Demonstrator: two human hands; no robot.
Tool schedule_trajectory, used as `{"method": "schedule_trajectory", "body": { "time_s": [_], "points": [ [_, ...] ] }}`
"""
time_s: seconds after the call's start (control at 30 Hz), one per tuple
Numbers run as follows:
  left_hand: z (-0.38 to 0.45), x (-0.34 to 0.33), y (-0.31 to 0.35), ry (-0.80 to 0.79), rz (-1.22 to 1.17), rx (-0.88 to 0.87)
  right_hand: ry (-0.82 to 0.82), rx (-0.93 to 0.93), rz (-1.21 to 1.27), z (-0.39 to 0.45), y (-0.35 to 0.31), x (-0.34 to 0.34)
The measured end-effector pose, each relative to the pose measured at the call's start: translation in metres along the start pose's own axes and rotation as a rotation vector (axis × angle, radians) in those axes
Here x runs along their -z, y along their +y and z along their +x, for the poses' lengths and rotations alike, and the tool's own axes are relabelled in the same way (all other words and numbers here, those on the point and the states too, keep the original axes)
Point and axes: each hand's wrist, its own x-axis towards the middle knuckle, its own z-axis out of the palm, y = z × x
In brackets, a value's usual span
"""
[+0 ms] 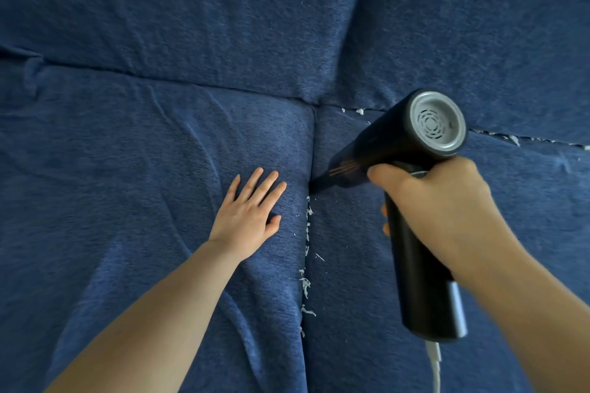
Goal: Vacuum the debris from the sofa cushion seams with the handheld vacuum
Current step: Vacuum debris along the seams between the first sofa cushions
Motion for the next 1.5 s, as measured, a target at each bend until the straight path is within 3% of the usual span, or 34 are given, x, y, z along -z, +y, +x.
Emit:
{"method": "schedule_trajectory", "body": {
  "time_s": [0.5, 0.8, 0.97, 1.2, 1.5],
  "points": [
    [-0.002, -0.005, -0.002, 0.027, -0.003, 0.002, -0.079, -0.059, -0.033, -0.014, -0.002, 0.012],
    [-0.002, -0.005, -0.002, 0.027, -0.009, -0.001, -0.061, -0.039, -0.05, -0.019, 0.001, 0.017],
    [-0.001, -0.005, -0.001, 0.032, -0.011, 0.003, 0.058, 0.03, 0.01, -0.01, 0.003, 0.034],
    [-0.002, -0.002, 0.001, 0.042, 0.001, 0.016, 0.096, 0.071, -0.009, -0.005, 0.008, 0.018],
    [-0.013, 0.002, 0.012, 0.029, -0.027, 0.071, 0.045, 0.089, -0.039, -0.025, 0.025, 0.011]
  ]
}}
